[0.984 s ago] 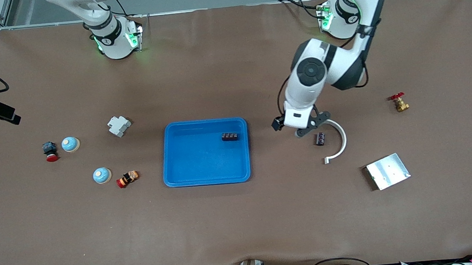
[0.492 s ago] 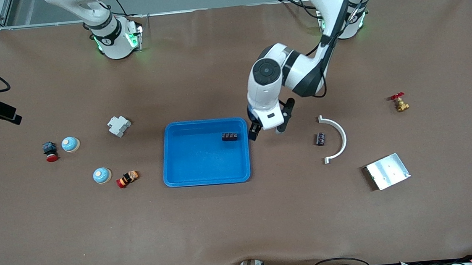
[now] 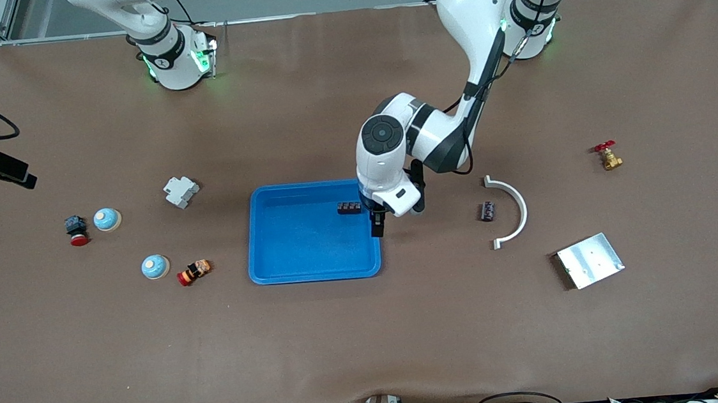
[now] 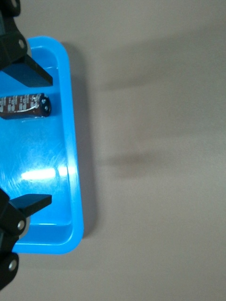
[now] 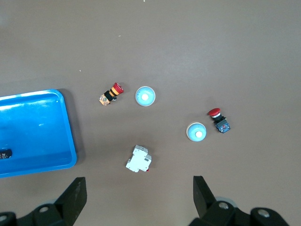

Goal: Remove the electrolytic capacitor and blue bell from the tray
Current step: 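Move the left gripper back over the remaining capacitor in the tray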

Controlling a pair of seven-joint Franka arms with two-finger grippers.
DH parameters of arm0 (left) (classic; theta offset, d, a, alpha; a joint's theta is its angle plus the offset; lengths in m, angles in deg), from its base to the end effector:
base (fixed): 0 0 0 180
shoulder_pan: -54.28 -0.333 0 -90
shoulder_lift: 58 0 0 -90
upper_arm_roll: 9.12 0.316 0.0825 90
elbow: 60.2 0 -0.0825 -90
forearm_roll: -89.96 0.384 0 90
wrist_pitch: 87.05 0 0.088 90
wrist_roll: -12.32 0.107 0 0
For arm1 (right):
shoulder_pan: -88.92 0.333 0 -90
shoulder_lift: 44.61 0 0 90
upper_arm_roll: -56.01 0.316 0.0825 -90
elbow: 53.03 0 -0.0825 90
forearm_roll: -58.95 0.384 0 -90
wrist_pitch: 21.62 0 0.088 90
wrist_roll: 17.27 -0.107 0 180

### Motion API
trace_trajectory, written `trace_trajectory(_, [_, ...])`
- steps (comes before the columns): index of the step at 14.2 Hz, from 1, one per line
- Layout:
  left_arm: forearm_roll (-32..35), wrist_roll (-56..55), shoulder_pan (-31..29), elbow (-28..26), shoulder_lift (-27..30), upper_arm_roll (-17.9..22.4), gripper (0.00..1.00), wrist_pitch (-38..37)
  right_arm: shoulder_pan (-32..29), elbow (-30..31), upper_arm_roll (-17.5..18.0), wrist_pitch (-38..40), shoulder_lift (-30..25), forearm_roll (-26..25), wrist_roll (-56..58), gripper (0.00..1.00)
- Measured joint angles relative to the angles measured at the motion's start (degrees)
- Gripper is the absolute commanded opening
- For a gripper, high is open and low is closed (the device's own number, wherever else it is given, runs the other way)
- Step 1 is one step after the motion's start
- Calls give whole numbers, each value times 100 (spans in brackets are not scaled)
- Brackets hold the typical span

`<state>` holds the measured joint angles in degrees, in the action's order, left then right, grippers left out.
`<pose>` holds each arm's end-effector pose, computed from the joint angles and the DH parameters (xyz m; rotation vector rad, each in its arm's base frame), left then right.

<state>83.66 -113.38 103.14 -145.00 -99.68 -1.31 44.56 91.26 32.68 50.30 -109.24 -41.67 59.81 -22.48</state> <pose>0.5348 -0.4928 0.2570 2.2200 2.0848 0.0218 0.5657 -0.0301 0.6275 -3.1231 0.2334 0.0280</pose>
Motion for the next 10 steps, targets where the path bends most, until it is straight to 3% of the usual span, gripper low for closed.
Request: trace_trajectory(10, [0, -626, 351, 585, -700, -21, 100, -25, 20, -1, -63, 137, 0, 0, -2, 100])
